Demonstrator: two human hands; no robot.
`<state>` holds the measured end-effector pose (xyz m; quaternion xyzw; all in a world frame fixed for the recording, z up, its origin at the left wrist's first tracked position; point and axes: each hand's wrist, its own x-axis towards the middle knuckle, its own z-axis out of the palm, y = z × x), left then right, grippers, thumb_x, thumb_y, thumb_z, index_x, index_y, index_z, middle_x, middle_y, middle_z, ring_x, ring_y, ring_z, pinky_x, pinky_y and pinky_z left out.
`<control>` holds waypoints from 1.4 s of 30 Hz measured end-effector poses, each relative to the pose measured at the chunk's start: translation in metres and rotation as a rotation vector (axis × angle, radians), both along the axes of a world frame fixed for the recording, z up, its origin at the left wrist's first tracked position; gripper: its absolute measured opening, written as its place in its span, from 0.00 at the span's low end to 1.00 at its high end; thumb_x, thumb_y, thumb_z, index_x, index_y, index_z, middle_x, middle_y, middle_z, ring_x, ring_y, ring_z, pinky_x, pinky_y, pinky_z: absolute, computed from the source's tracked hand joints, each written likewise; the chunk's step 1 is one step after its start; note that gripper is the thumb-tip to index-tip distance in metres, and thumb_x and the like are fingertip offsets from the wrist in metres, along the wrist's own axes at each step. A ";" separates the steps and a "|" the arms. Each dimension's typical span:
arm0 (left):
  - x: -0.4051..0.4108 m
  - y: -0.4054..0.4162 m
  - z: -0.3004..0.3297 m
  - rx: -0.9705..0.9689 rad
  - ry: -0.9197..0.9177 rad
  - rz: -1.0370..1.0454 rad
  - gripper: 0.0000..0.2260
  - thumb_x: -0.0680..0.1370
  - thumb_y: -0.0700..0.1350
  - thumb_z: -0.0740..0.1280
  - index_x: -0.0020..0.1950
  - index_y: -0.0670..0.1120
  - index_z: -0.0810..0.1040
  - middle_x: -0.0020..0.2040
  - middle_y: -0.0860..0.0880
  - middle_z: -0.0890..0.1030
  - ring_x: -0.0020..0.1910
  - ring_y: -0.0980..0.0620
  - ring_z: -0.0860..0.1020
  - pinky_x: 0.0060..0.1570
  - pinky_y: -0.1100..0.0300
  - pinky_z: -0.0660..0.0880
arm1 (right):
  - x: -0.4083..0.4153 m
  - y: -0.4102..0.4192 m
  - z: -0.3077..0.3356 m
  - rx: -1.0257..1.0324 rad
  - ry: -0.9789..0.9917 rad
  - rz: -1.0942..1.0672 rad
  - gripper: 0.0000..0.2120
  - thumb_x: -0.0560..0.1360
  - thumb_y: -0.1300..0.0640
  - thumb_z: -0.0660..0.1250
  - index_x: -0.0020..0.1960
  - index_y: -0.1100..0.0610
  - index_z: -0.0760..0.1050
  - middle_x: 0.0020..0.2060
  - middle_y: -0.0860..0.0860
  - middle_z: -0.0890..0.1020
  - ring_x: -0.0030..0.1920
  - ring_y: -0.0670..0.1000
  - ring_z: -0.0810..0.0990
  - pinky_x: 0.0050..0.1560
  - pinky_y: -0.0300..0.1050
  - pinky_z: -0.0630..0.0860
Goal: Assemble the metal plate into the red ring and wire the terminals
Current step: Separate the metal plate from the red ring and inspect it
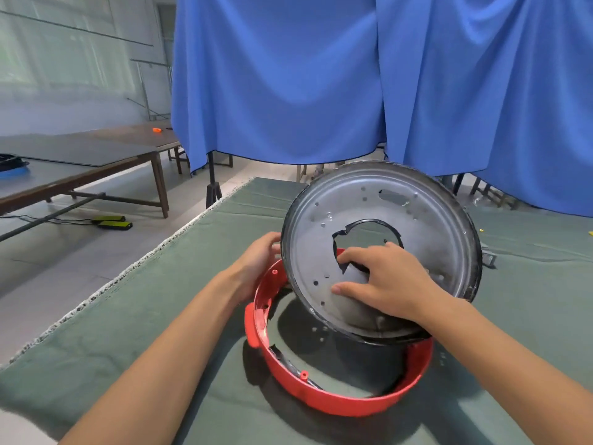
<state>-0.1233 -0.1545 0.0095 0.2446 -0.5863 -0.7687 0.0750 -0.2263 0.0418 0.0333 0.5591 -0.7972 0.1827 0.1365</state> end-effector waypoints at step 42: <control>0.024 0.019 0.029 -0.147 0.035 0.070 0.09 0.79 0.40 0.64 0.58 0.41 0.79 0.42 0.42 0.79 0.28 0.51 0.78 0.28 0.58 0.78 | 0.021 0.017 0.008 -0.054 -0.143 -0.097 0.16 0.69 0.34 0.66 0.51 0.42 0.77 0.38 0.35 0.76 0.41 0.39 0.72 0.36 0.28 0.62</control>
